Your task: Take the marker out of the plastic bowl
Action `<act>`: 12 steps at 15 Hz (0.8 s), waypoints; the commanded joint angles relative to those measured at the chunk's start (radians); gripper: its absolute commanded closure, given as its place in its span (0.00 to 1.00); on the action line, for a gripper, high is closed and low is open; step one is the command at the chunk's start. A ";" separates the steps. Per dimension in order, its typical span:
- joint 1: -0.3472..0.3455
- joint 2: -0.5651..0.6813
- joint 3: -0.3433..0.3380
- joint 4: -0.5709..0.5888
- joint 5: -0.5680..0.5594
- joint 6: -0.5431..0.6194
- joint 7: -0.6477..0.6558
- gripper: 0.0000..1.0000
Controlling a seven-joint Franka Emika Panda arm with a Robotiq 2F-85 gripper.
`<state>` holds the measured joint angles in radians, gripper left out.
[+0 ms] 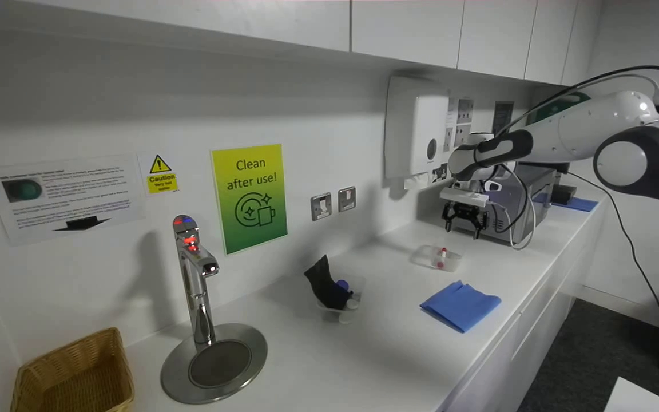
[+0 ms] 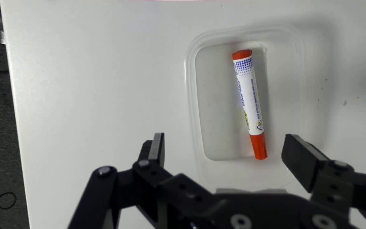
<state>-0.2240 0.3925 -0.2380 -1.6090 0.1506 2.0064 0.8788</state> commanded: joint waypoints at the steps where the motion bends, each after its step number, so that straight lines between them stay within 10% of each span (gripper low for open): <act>1: -0.004 0.043 0.010 0.080 0.012 -0.069 -0.030 0.00; 12: 0.010 0.044 0.008 0.052 -0.001 -0.039 -0.007 0.00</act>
<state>-0.2161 0.4345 -0.2249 -1.5624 0.1471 1.9719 0.8739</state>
